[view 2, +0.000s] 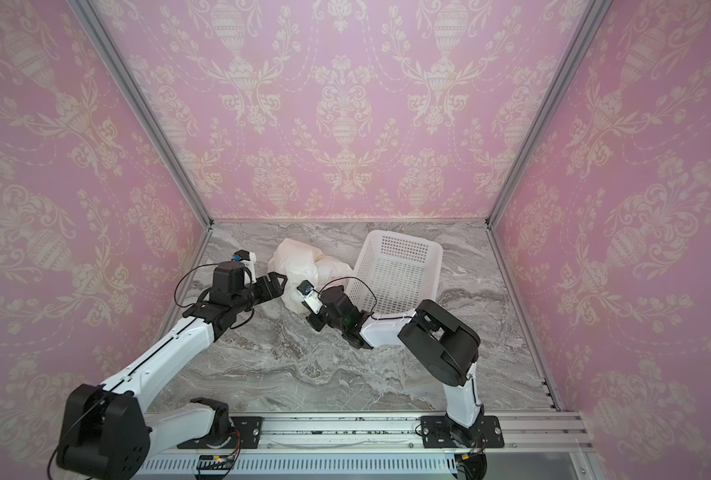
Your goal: Untie the knot of the plastic bag and take out the fruit
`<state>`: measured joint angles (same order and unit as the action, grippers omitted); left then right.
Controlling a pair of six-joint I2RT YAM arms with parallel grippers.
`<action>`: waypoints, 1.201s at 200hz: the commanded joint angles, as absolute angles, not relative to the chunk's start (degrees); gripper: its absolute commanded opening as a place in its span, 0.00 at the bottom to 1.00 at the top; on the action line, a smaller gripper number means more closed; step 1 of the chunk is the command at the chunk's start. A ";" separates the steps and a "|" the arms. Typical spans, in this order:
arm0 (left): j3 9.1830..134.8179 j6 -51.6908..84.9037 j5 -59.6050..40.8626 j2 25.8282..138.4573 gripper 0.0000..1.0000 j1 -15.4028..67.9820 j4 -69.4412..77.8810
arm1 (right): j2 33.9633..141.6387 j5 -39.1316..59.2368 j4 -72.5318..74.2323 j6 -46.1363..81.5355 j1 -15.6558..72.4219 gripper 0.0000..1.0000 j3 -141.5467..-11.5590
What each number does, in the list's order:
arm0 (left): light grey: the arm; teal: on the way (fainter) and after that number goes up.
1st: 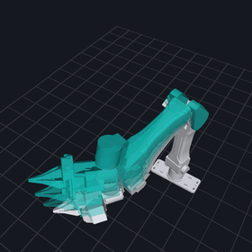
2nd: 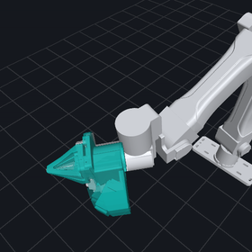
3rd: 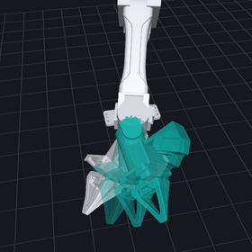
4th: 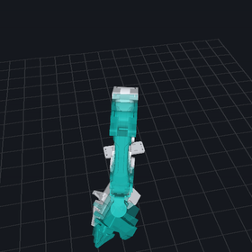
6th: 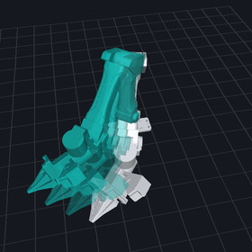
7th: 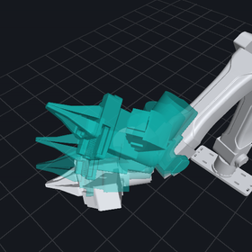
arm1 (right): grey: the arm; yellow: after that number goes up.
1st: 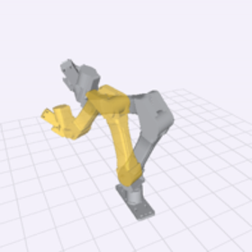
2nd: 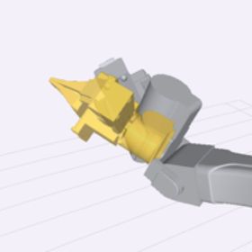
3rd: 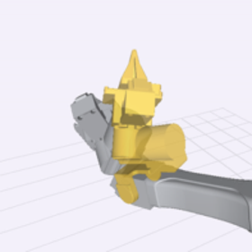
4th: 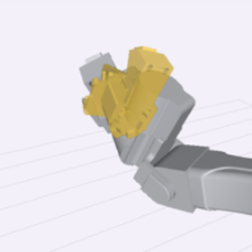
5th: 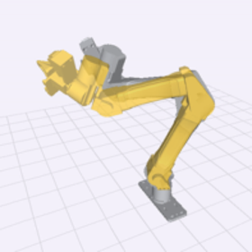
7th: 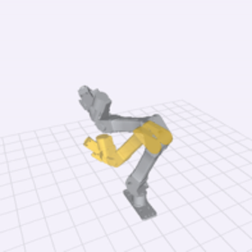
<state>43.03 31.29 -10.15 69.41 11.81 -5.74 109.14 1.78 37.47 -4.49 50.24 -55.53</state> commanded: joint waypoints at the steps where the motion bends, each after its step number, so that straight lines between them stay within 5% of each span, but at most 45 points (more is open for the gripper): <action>1: 44.43 29.77 -10.54 71.08 0.86 12.09 -4.37 | 105.52 5.16 45.09 -5.78 50.45 0.00 -53.33; 121: 43.41 30.12 -14.30 73.86 0.76 12.19 2.44 | 105.29 4.48 46.68 -5.91 53.37 0.00 -51.32; 141: 43.39 30.31 -14.40 74.73 0.58 12.12 2.55 | 105.23 2.87 46.48 -7.08 54.18 0.00 -51.10; 161: 43.88 30.19 -13.86 76.29 0.28 12.12 2.06 | 104.83 2.27 47.28 -6.95 54.44 0.00 -50.74; 174: 44.42 30.16 -12.42 76.94 0.00 12.11 0.90 | 104.78 2.63 48.19 -6.99 54.42 0.00 -50.20; 240: 39.43 29.40 1.72 65.05 0.00 11.83 -2.46 | 105.91 -4.82 52.88 -8.85 54.42 0.00 -48.30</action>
<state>41.80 30.68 -5.91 70.61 11.86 0.01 106.15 0.12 48.99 -7.03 54.15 -49.50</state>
